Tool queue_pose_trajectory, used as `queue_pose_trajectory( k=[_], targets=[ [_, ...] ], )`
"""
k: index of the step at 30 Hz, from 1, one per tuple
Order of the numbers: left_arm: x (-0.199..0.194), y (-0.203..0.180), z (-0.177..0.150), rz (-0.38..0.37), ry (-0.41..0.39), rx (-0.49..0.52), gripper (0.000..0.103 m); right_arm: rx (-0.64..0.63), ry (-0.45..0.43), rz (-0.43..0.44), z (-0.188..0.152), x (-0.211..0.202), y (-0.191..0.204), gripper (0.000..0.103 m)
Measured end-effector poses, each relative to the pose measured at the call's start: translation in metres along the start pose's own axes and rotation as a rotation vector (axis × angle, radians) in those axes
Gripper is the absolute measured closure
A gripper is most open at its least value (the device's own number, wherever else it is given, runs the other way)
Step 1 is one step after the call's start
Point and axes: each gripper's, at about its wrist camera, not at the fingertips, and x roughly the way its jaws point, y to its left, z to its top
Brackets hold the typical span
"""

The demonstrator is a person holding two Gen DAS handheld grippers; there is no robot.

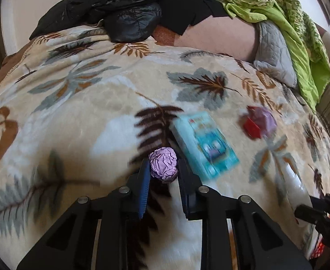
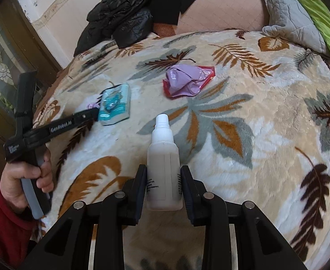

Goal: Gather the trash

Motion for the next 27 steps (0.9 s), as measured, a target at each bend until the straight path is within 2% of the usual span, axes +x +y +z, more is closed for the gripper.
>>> queue_pose_trajectory(
  k=[5,11,17,27],
  targets=[
    [-0.044,-0.018,-0.029,-0.016,-0.031,-0.024,0.080,-0.020,-0.043,-0.003,-0.015,-0.020,0.016,0.070],
    [-0.091,-0.043,-0.080,0.019,-0.074,-0.047,0.080,-0.041,-0.073,-0.003,-0.042,-0.039,0.032,0.070],
    [-0.124,-0.056,-0.114,0.064,-0.125,-0.039,0.080,-0.036,-0.085,0.006,-0.066,-0.054,0.041,0.070],
    [-0.132,-0.056,-0.128,0.151,-0.178,-0.008,0.080,-0.081,-0.138,-0.034,-0.075,-0.066,0.049,0.070]
  ],
)
